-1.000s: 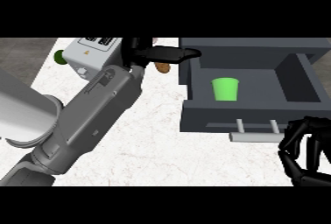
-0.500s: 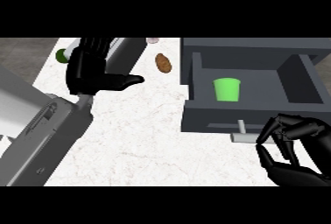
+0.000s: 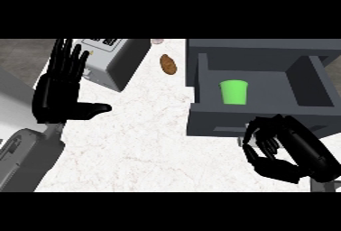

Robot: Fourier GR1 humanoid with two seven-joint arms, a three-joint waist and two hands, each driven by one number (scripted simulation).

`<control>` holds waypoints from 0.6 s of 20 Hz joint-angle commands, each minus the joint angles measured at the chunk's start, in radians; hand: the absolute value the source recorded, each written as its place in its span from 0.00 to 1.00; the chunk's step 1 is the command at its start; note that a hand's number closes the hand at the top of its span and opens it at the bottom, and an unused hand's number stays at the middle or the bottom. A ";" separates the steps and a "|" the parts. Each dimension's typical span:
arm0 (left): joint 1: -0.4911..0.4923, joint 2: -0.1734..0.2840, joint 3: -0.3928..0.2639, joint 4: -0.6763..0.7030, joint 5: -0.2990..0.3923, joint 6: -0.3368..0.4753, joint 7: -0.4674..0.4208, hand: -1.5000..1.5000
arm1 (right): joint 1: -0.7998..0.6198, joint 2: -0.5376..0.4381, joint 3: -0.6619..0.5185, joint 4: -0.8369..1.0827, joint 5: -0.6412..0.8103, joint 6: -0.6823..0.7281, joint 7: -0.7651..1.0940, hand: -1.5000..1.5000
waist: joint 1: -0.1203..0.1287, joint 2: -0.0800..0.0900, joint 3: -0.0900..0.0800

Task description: Pick up the cup, place it into the drawer and close the drawer

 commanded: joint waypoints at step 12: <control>0.267 0.071 0.179 -0.042 0.004 -0.260 -0.048 0.00 | -0.244 0.101 0.104 0.631 0.374 -0.227 -0.180 0.00 | -0.016 0.003 0.000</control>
